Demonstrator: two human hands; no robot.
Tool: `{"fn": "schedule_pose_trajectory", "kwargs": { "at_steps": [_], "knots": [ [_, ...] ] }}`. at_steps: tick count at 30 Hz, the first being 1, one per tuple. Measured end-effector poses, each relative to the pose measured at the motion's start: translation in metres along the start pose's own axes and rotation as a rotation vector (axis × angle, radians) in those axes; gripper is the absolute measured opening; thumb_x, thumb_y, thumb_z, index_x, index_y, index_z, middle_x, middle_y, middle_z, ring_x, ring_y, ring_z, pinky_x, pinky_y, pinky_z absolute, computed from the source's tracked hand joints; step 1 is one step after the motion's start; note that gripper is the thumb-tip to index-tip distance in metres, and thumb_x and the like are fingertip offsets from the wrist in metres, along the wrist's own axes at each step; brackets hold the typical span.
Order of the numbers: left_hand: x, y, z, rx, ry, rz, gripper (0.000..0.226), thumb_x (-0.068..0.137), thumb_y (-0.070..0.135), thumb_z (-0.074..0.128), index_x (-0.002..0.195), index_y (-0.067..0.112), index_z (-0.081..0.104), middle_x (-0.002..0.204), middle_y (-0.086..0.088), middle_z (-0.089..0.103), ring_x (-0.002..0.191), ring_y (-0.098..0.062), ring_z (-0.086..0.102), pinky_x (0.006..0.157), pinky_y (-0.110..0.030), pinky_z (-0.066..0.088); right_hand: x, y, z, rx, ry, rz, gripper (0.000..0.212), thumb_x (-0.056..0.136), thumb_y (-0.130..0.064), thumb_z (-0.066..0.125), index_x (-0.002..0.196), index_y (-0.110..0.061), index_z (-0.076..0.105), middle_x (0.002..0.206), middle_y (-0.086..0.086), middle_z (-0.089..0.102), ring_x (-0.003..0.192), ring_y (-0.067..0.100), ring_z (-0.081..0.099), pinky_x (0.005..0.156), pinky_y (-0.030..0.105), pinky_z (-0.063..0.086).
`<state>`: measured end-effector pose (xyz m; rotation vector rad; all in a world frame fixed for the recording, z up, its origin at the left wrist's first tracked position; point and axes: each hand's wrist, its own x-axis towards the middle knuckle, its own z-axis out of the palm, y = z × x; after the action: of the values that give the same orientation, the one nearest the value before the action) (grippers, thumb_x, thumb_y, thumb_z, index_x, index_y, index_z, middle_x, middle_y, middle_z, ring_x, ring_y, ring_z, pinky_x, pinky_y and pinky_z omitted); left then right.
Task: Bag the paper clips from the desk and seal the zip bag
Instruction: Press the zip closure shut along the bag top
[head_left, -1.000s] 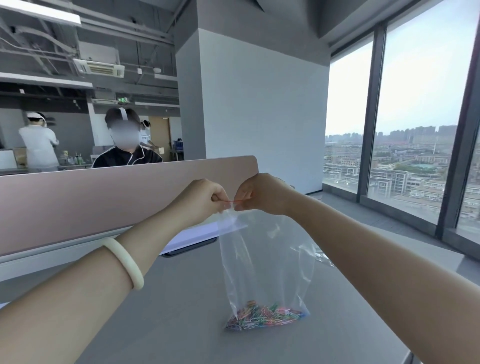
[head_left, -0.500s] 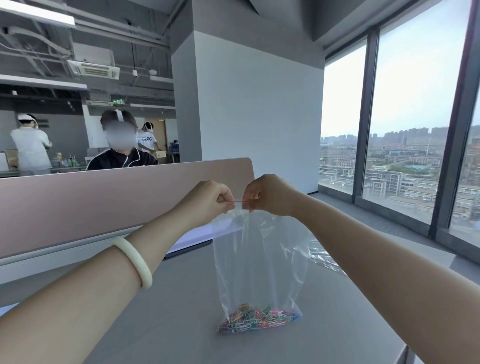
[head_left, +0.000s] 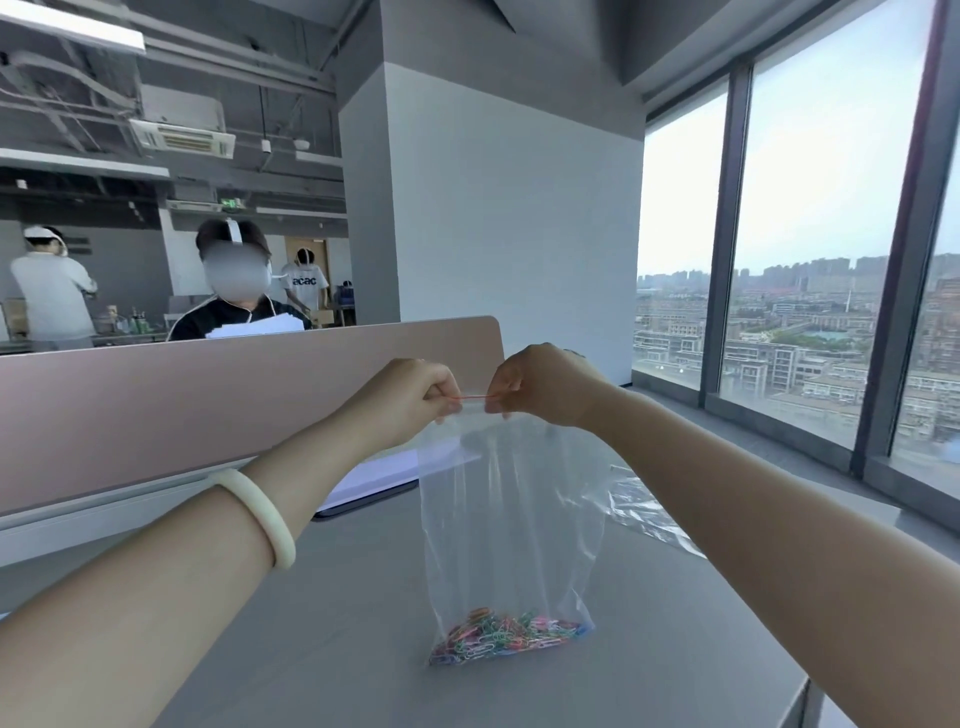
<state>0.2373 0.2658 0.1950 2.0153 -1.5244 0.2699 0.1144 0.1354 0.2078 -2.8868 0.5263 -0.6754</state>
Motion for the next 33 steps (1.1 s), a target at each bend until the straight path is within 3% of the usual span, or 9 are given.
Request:
{"fn": "schedule_pose_trajectory", "kwargs": {
  "at_steps": [5,8,11,16,18,21,27,30,33],
  "knots": [
    [0.001,0.001,0.001,0.007,-0.022,-0.024,0.012,0.087,0.016,0.062,0.09,0.006,0.067,0.067,0.011,0.055,0.062,-0.004,0.049,0.055,-0.016,0.037,-0.001,0.006,0.001,-0.013,-0.006,0.011,0.014,0.083,-0.038,0.062,0.088,-0.028,0.071,0.074,-0.014,0.064,0.075,0.006,0.053,0.063,0.022,0.035],
    [0.003,0.004,0.001,0.027,-0.047,-0.02,0.018,0.085,0.022,0.065,0.098,0.01,0.067,0.085,0.006,0.061,0.082,-0.013,0.057,0.072,-0.02,0.044,-0.002,0.007,0.002,-0.036,-0.002,0.013,0.014,0.085,-0.036,0.06,0.09,-0.028,0.07,0.073,-0.014,0.065,0.074,0.005,0.051,0.076,0.022,0.033],
    [0.006,0.012,0.003,0.029,-0.056,-0.013,0.025,0.081,0.028,0.068,0.102,0.013,0.067,0.092,0.007,0.06,0.088,-0.012,0.056,0.081,-0.023,0.043,-0.003,0.009,0.002,-0.026,-0.005,0.022,0.013,0.085,-0.035,0.06,0.089,-0.029,0.07,0.073,-0.014,0.064,0.068,0.003,0.051,0.072,0.023,0.035],
    [0.012,0.015,0.01,0.032,-0.043,-0.001,0.007,0.083,0.016,0.066,0.085,0.011,0.071,0.076,0.002,0.063,0.076,-0.016,0.058,0.071,-0.028,0.048,-0.003,0.009,0.0,0.028,-0.024,0.01,0.013,0.082,-0.036,0.062,0.087,-0.028,0.071,0.071,-0.015,0.065,0.061,-0.001,0.05,0.057,0.018,0.033],
    [0.012,0.014,0.01,0.007,-0.037,-0.005,0.007,0.083,0.016,0.066,0.083,0.01,0.071,0.069,0.006,0.061,0.068,-0.014,0.056,0.064,-0.027,0.047,-0.001,0.014,-0.001,0.065,-0.038,0.013,0.012,0.079,-0.035,0.065,0.085,-0.027,0.072,0.072,-0.014,0.066,0.069,0.003,0.054,0.062,0.021,0.04],
    [0.011,0.009,0.008,-0.027,-0.038,-0.01,0.007,0.083,0.014,0.066,0.082,0.009,0.07,0.068,0.004,0.063,0.066,-0.014,0.058,0.064,-0.028,0.05,0.001,0.025,-0.002,0.109,-0.037,0.021,0.008,0.074,-0.033,0.071,0.077,-0.027,0.074,0.066,-0.015,0.065,0.079,0.008,0.06,0.081,0.033,0.051],
    [0.011,0.009,0.006,-0.008,-0.051,-0.023,0.011,0.084,0.017,0.064,0.089,0.009,0.07,0.074,0.005,0.064,0.07,-0.01,0.057,0.058,-0.011,0.043,-0.001,0.027,-0.001,0.11,-0.008,0.012,0.008,0.076,-0.029,0.07,0.076,-0.022,0.074,0.06,-0.017,0.062,0.076,0.01,0.06,0.082,0.036,0.052],
    [0.013,0.015,0.006,0.029,-0.074,-0.023,0.021,0.083,0.023,0.065,0.101,0.014,0.069,0.093,0.005,0.067,0.09,-0.012,0.061,0.077,-0.02,0.046,-0.002,0.026,0.0,0.112,-0.004,0.015,0.006,0.076,-0.028,0.069,0.072,-0.025,0.072,0.06,-0.016,0.062,0.081,0.014,0.063,0.082,0.036,0.053],
    [0.016,0.023,0.012,0.051,-0.084,-0.009,0.023,0.082,0.026,0.066,0.101,0.014,0.069,0.094,0.004,0.066,0.092,-0.015,0.061,0.083,-0.027,0.048,-0.002,0.025,0.001,0.12,0.0,0.02,0.013,0.075,-0.03,0.068,0.063,-0.035,0.066,0.058,-0.017,0.063,0.079,0.012,0.062,0.081,0.038,0.054]
  ]
}}
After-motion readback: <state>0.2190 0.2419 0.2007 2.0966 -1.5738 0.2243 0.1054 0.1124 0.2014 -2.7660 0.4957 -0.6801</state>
